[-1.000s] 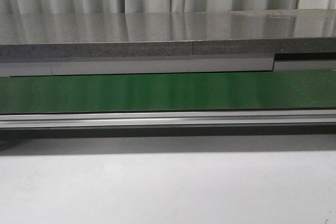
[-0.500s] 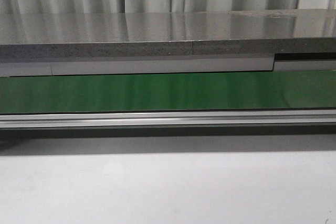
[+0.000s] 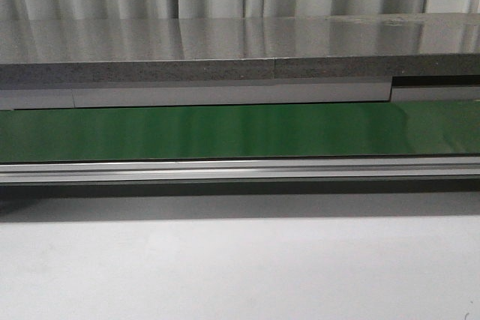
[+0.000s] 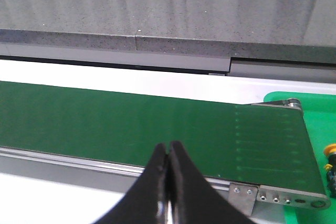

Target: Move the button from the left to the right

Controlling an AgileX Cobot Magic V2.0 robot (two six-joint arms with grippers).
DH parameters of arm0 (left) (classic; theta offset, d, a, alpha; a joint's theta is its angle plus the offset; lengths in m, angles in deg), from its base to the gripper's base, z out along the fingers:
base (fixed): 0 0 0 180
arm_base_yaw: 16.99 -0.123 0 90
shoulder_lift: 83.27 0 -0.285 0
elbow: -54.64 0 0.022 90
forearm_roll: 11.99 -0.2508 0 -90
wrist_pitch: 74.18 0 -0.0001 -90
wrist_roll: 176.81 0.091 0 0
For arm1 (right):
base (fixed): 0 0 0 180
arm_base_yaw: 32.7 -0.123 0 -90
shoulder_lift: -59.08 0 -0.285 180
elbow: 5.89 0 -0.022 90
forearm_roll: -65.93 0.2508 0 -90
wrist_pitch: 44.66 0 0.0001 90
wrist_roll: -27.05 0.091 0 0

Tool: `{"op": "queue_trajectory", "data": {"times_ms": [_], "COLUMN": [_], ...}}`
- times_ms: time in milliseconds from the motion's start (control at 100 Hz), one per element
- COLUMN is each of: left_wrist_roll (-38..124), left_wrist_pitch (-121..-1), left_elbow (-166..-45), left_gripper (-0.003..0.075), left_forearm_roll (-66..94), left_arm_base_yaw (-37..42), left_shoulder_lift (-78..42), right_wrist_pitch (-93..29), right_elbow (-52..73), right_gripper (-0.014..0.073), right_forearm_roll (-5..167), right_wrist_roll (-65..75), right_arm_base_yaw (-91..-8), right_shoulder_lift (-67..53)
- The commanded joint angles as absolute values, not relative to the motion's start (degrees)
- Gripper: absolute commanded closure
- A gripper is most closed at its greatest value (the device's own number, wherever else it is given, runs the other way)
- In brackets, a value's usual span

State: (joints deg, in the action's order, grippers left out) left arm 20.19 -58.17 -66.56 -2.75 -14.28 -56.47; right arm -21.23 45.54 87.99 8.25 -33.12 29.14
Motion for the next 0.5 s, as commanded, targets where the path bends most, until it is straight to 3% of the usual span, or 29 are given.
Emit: {"op": "queue_trajectory", "data": {"times_ms": [0, 140, 490], "left_wrist_roll": [20.0, 20.0, 20.0], "left_wrist_pitch": [-63.0, -63.0, -63.0], "left_elbow": [-68.1, -68.1, -68.1], "left_gripper": [0.0739, 0.0739, 0.0739], "left_forearm_roll": [-1.9, -1.9, -1.9], "left_arm_base_yaw": [-13.8, -13.8, -13.8], "left_shoulder_lift": [-56.1, -56.1, -56.1], "right_wrist_pitch": [-25.7, -29.7, -38.1], "right_elbow": [44.4, 46.2, 58.2], "right_gripper": [0.0661, 0.0661, 0.0661], "right_forearm_roll": [88.4, 85.4, 66.4], "right_wrist_roll": [8.1, 9.3, 28.5], "right_arm_base_yaw": [-33.1, -34.2, -38.8], "right_shoulder_lift": [28.9, 30.6, 41.3]}}
